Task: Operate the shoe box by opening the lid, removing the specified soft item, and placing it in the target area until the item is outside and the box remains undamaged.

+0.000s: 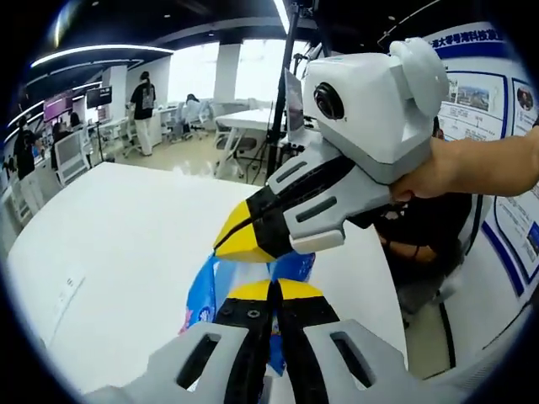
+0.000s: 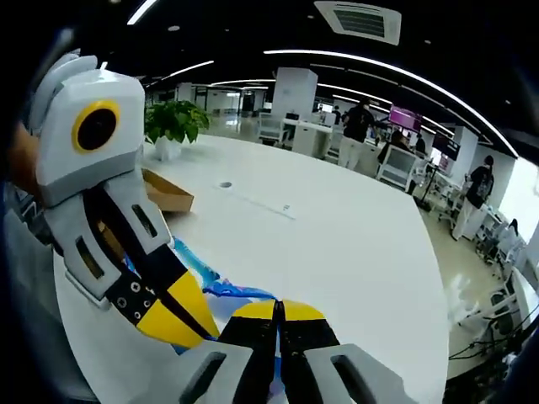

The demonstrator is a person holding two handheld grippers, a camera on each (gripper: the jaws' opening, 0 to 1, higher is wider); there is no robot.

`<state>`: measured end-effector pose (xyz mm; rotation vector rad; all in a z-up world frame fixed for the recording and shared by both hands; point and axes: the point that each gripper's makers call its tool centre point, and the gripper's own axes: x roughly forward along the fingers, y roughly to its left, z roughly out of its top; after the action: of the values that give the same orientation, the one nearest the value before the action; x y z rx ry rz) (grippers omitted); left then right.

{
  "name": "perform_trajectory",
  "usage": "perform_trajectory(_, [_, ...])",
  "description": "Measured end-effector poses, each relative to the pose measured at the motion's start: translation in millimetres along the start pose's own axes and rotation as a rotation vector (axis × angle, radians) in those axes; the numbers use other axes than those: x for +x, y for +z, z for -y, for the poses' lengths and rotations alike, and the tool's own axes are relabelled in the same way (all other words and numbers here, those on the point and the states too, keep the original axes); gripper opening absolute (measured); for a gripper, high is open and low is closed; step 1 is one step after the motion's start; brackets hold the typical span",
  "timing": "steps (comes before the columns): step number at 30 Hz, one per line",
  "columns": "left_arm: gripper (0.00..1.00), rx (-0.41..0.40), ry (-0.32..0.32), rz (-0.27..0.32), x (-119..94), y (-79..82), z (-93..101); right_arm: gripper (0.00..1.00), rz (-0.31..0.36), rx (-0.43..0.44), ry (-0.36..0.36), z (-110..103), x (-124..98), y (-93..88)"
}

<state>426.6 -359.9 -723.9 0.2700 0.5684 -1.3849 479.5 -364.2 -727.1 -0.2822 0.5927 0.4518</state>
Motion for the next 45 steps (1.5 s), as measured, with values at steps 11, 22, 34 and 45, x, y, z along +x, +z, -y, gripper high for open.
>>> perform_trajectory(11, [0.0, -0.052, 0.003, -0.023, 26.2, -19.2, -12.9, 0.0, -0.052, 0.025, 0.0, 13.6, 23.4, -25.1])
perform_trajectory(22, [0.0, -0.088, 0.002, -0.044, 45.4, -36.3, -21.2, 0.0, -0.086, 0.04, 0.0, 17.1, 36.8, -42.0])
perform_trajectory(34, [0.0, -0.116, -0.007, -0.011, 57.0, -34.5, -20.2, 0.0, -0.093, 0.079, -0.011, 23.6, 48.8, -48.2])
perform_trajectory(45, [0.0, -0.116, 0.033, -0.029, 55.4, -37.6, -26.7, 0.0, -0.116, 0.094, -0.019, 25.2, 50.5, -53.9])
